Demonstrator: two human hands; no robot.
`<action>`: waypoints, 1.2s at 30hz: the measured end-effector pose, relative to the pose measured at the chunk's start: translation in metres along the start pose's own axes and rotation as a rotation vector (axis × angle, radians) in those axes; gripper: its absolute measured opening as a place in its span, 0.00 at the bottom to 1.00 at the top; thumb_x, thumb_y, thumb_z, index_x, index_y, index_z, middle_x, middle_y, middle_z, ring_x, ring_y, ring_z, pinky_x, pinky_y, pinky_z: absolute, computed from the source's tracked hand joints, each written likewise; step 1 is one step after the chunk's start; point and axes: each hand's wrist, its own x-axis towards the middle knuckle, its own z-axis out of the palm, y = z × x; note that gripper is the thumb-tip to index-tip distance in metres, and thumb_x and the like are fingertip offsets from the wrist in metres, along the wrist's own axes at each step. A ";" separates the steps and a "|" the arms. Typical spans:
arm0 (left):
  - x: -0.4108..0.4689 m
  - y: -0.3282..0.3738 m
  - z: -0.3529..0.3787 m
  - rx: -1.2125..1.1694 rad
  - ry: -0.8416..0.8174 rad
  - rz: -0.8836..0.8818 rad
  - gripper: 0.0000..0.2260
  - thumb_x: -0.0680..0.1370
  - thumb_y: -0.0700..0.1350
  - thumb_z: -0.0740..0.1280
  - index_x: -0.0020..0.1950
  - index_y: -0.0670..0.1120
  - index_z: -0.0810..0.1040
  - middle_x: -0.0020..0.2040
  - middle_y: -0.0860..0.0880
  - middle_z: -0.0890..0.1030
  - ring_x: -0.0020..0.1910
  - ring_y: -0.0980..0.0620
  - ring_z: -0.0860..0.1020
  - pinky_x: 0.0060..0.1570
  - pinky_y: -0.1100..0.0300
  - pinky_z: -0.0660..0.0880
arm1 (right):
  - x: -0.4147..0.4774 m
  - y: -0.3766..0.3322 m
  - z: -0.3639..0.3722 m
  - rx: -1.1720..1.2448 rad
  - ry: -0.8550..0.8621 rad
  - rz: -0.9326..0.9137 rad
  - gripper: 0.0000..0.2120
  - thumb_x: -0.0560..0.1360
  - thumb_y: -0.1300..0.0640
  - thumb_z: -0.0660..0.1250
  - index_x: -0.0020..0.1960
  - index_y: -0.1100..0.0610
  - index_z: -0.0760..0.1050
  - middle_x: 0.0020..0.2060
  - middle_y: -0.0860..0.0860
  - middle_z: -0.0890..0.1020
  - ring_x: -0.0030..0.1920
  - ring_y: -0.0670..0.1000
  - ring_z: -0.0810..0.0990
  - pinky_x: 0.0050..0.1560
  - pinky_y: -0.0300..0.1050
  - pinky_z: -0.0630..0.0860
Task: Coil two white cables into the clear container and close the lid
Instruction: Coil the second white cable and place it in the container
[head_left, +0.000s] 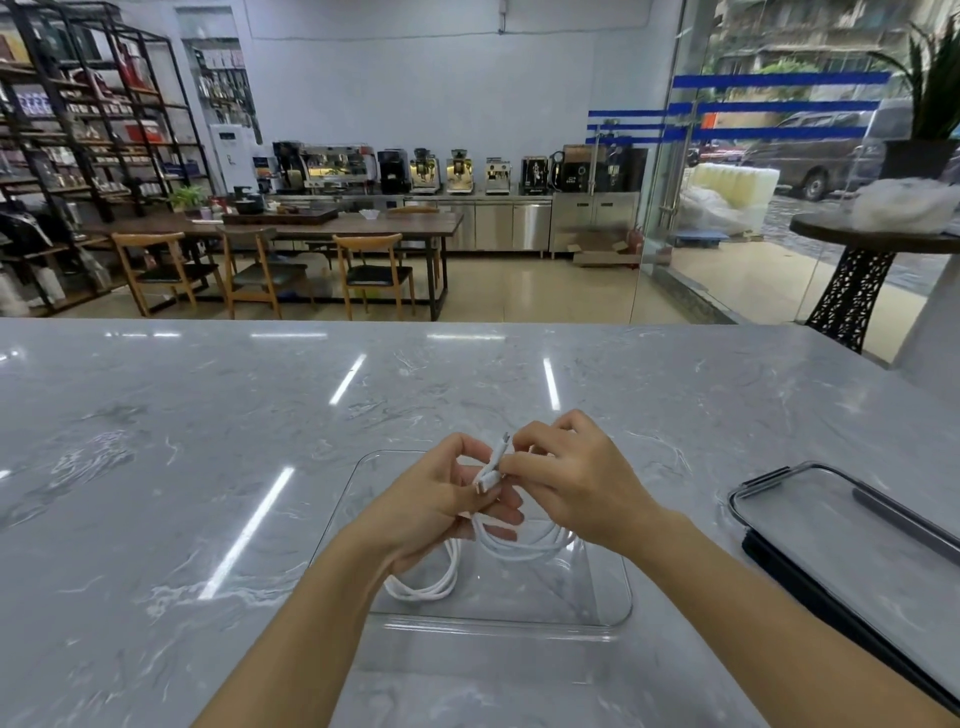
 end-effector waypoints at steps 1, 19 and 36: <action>0.000 0.001 0.002 0.124 0.082 0.027 0.05 0.75 0.34 0.66 0.49 0.38 0.72 0.39 0.43 0.79 0.35 0.49 0.82 0.40 0.52 0.80 | -0.001 0.000 0.001 0.020 0.005 0.043 0.04 0.72 0.59 0.66 0.41 0.55 0.80 0.34 0.51 0.81 0.28 0.51 0.74 0.33 0.46 0.73; 0.029 -0.021 -0.002 0.681 0.232 -0.192 0.09 0.71 0.43 0.72 0.43 0.43 0.73 0.35 0.47 0.77 0.33 0.48 0.76 0.34 0.58 0.74 | -0.006 -0.023 0.014 0.164 -0.373 0.798 0.09 0.73 0.54 0.67 0.45 0.53 0.67 0.38 0.51 0.78 0.42 0.54 0.75 0.39 0.43 0.67; 0.048 -0.055 0.015 1.311 -0.029 -0.168 0.09 0.75 0.41 0.63 0.54 0.40 0.72 0.54 0.40 0.78 0.51 0.41 0.77 0.44 0.54 0.70 | -0.004 -0.024 0.028 -0.230 -1.056 0.433 0.09 0.74 0.66 0.58 0.48 0.56 0.60 0.55 0.60 0.77 0.54 0.61 0.77 0.42 0.47 0.63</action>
